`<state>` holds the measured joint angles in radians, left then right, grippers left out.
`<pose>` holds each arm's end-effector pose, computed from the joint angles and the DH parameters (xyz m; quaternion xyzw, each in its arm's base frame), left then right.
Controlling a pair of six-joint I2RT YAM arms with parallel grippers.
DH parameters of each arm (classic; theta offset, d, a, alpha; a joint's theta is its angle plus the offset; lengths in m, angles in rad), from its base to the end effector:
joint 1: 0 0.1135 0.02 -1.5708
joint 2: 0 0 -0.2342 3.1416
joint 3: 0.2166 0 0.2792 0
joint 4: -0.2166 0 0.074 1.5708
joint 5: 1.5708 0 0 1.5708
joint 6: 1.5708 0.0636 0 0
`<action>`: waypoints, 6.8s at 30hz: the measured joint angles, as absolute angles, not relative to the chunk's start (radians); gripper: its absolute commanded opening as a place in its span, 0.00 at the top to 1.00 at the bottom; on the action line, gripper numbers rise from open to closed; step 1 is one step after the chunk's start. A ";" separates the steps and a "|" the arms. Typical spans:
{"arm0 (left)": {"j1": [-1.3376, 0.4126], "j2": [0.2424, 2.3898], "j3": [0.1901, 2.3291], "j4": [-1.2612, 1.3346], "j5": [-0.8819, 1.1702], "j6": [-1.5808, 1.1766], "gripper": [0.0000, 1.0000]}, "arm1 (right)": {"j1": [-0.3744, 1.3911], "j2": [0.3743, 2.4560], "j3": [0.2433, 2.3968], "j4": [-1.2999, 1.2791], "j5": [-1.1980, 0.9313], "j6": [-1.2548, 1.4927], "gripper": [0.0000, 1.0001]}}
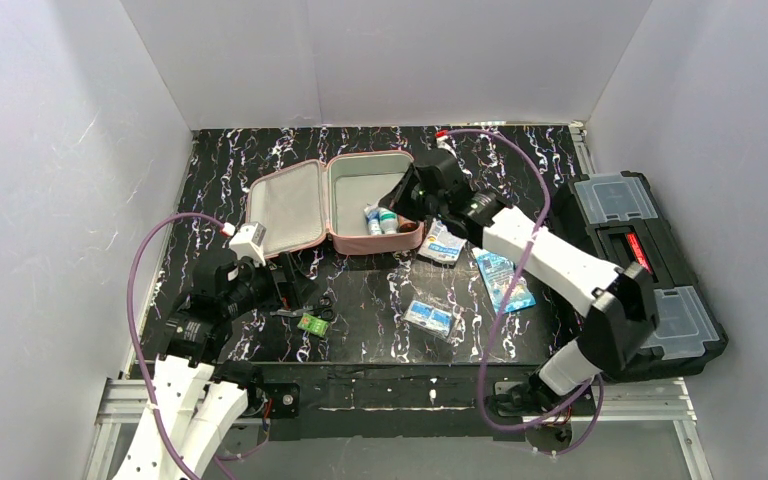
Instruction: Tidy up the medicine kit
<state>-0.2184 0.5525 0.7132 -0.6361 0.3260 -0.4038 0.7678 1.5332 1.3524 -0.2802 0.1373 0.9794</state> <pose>0.1904 -0.0631 0.2778 0.0062 0.8466 -0.2892 0.4467 0.3031 0.2805 0.2966 0.1255 0.8394 0.3655 0.3822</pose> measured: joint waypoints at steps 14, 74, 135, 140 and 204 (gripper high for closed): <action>-0.218 0.537 0.713 -0.636 0.326 -0.404 0.00 | 0.683 1.820 1.519 -0.209 0.131 1.112 0.99; -0.218 0.554 0.711 -0.633 0.324 -0.404 0.01 | 0.533 2.015 1.672 -0.244 0.070 1.025 0.43; -0.218 0.577 0.711 -0.637 0.292 -0.404 0.01 | 0.426 1.792 1.186 -0.443 0.187 0.782 0.32; -0.218 0.577 0.711 -0.637 0.292 -0.404 0.01 | 0.426 1.819 1.186 -0.447 0.189 0.781 0.37; -0.218 0.557 0.711 -0.636 0.300 -0.404 0.01 | 0.494 1.640 1.574 -0.624 0.200 0.597 0.99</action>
<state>-0.2184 0.5568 0.7109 -0.6365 0.3000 -0.4042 0.4945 1.6399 1.5743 -0.6237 0.2000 0.5966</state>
